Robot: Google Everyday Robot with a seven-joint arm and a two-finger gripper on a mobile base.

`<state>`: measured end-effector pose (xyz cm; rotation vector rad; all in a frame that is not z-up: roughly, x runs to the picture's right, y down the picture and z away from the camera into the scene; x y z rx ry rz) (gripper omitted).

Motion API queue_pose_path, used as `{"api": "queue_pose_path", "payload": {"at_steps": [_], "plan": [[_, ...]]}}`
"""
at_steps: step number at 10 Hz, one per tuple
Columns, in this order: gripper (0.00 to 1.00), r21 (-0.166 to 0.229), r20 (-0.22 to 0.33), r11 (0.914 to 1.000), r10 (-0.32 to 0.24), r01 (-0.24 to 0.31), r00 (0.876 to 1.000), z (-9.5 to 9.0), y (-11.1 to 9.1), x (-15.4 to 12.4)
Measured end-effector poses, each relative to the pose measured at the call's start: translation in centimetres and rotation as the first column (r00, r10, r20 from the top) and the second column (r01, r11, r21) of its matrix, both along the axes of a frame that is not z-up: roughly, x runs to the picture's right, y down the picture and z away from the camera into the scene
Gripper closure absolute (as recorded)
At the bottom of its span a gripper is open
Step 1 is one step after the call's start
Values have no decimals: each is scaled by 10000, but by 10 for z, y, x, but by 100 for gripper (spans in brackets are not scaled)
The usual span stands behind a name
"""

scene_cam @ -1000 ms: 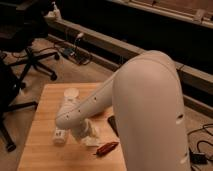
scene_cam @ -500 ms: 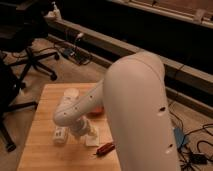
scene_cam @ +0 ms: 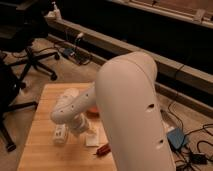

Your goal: Wipe the white sponge on the table

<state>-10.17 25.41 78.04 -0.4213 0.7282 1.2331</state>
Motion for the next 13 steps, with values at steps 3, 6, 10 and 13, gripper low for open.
{"api": "queue_pose_path", "payload": {"at_steps": [3, 6, 10, 13], "plan": [[35, 43, -199, 9999, 93, -92, 9998, 9, 1, 3], [36, 43, -567, 9999, -113, 116, 9983, 12, 4, 14], [71, -160, -816, 9992, -372, 360, 9960, 12, 14, 15], [98, -322, -915, 9987, -417, 389, 9949, 14, 19, 14]]}}
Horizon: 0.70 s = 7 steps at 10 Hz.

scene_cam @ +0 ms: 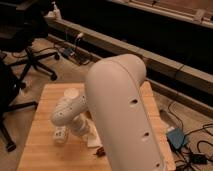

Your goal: Wipe the white sponge on the table

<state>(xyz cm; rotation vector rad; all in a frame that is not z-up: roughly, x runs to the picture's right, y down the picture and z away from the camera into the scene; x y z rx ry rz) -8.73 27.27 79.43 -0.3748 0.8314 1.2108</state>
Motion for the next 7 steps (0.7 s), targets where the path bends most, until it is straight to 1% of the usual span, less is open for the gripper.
{"api": "queue_pose_path", "payload": {"at_steps": [1, 4, 6, 7], "plan": [[100, -54, -16, 10000, -22, 22, 10000, 1, 1, 0], [100, -110, -19, 9999, 42, -43, 10000, 3, 0, 1], [100, 30, -17, 9998, 194, -194, 9998, 7, -8, 3], [100, 144, -35, 9996, 230, -229, 9997, 11, -16, 6]]}}
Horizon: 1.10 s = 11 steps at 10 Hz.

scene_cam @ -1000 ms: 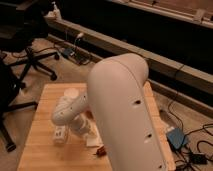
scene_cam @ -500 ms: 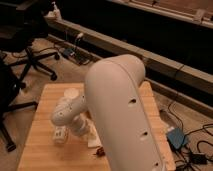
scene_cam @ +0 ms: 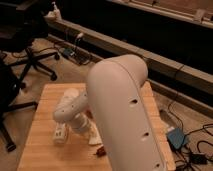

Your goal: Wipe the white sponge on the table

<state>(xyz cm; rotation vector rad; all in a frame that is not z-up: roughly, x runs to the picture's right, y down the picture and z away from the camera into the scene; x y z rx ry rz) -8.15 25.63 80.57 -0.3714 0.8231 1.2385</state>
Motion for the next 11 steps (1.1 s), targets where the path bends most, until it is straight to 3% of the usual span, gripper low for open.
{"api": "queue_pose_path", "payload": {"at_steps": [3, 7, 9, 11], "plan": [[100, 33, 36, 10000, -28, 28, 10000, 23, -20, 6], [100, -69, 841, 9991, -401, 408, 9957, 65, -43, -20], [100, -39, 1309, 9981, -605, 615, 9896, 73, -51, -40], [100, 83, 1973, 9966, -823, 823, 9769, 69, -57, -69]]}}
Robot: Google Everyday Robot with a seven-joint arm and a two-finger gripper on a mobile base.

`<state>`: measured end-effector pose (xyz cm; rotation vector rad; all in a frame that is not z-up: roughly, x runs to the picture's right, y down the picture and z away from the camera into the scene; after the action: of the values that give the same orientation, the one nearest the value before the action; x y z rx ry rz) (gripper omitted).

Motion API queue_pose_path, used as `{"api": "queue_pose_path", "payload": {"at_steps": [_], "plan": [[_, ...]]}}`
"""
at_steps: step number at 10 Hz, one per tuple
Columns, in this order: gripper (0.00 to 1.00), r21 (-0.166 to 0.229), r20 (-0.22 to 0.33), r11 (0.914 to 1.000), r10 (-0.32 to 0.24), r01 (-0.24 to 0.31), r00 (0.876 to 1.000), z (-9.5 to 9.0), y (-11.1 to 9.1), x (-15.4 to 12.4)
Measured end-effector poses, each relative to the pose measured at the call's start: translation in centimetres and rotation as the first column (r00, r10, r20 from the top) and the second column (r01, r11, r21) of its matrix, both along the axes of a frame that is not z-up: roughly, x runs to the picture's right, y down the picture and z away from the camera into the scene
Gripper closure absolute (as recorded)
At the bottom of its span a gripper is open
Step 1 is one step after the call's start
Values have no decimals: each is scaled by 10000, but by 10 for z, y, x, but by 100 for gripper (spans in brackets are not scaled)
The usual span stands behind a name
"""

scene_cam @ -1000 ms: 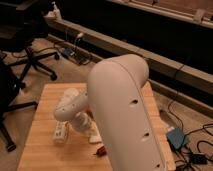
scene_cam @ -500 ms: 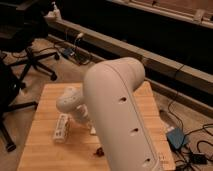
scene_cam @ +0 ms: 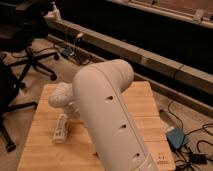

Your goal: Wipe the white sponge on the table

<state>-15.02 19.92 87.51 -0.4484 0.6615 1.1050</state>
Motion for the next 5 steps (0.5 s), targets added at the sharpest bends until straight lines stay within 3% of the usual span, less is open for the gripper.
{"api": "queue_pose_path", "payload": {"at_steps": [2, 5], "plan": [[100, -97, 962, 9999, 33, -23, 9954, -14, 2, -39], [100, -649, 1879, 9978, 252, -132, 9819, -34, 25, -69]]}}
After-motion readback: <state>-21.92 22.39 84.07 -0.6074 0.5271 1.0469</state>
